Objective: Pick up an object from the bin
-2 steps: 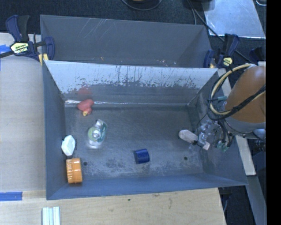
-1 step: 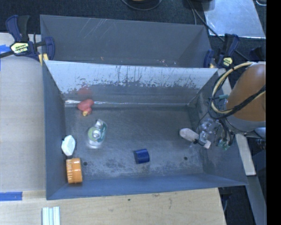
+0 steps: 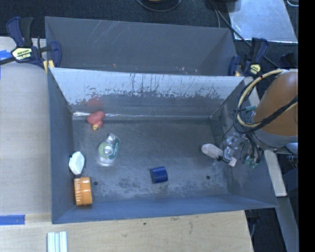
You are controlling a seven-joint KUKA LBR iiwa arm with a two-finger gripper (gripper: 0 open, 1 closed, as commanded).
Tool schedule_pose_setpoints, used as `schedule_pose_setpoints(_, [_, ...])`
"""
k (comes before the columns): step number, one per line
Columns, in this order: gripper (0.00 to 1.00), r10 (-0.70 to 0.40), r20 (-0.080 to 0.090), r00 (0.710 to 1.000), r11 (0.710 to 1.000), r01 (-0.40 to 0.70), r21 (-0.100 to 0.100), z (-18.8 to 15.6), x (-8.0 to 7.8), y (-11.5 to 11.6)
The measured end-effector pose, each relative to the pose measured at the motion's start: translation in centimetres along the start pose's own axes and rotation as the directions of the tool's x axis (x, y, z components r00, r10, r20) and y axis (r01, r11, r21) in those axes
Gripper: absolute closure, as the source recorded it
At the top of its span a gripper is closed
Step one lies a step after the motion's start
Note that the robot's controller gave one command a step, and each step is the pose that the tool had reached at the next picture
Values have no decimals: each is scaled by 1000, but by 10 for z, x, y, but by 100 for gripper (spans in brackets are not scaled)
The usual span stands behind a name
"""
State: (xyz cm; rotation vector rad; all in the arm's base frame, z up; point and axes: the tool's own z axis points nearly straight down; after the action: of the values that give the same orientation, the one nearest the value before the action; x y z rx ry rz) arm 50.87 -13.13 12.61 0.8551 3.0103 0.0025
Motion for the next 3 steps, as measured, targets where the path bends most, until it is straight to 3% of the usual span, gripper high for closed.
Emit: schedule_pose_setpoints(3, [100,0,-3,1000,1000,0,1,-25,0,0])
